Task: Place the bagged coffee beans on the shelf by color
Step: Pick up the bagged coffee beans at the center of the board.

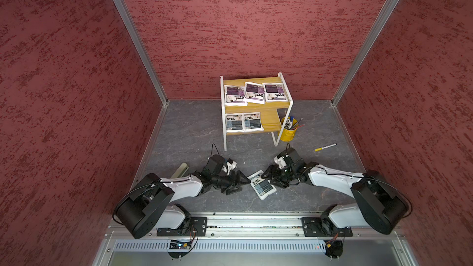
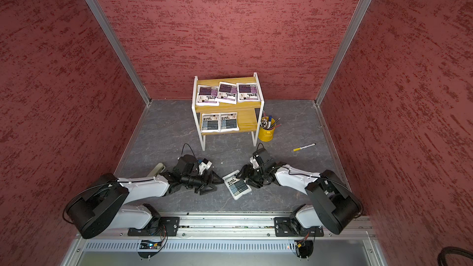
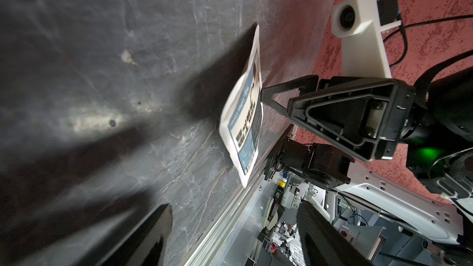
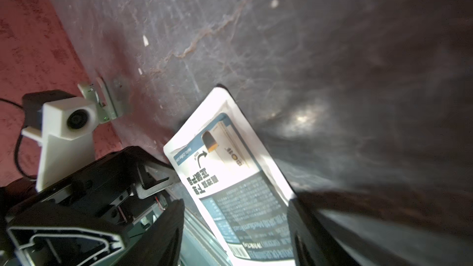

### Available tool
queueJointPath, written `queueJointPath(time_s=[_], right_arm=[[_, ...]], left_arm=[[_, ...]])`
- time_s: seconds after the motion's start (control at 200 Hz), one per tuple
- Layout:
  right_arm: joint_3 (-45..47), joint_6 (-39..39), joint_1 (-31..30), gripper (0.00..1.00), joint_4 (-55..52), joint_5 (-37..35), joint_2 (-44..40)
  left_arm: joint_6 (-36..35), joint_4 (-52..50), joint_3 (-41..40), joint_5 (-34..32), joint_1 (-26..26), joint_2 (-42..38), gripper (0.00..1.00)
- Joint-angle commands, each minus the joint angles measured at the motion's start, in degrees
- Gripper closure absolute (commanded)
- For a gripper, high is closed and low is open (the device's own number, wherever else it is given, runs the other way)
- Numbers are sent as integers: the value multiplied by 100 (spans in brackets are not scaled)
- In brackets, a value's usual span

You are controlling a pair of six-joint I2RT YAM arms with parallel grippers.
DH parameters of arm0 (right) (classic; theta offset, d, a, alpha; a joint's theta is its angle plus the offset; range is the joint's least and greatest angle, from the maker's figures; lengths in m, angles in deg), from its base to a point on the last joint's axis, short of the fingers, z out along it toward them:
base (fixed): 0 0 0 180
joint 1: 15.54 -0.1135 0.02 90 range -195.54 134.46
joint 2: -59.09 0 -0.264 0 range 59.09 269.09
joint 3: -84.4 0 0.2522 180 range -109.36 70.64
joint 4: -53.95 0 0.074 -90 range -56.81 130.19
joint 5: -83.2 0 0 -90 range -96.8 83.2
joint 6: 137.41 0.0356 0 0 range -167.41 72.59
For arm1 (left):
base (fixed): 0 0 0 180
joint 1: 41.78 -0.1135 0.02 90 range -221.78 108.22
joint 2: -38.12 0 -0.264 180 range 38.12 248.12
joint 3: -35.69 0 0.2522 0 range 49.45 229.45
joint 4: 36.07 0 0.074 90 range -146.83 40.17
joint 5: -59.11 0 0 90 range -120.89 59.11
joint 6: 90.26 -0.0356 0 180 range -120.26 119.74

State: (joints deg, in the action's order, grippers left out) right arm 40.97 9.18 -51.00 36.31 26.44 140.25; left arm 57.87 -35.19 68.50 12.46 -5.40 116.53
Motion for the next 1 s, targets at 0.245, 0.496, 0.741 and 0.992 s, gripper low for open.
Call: queueJointPath(time_s=[0.245,0.496,0.741,0.992], right_arm=[[409,916,-251,32,1021,154,-391],[-73,313,-146,31,-129,-10,-695],[-138,126,-111,31,-227,-59,-441],[-196,-83,-110,31,-363,-158,-209]], left_arm=[[-37,171,3,-38,46,78,20],[-80,70,-28,-38,36,-5,20],[-197,-229,-81,-73,27,-176,20],[-236,-396,-190,-66,27,-322,20]])
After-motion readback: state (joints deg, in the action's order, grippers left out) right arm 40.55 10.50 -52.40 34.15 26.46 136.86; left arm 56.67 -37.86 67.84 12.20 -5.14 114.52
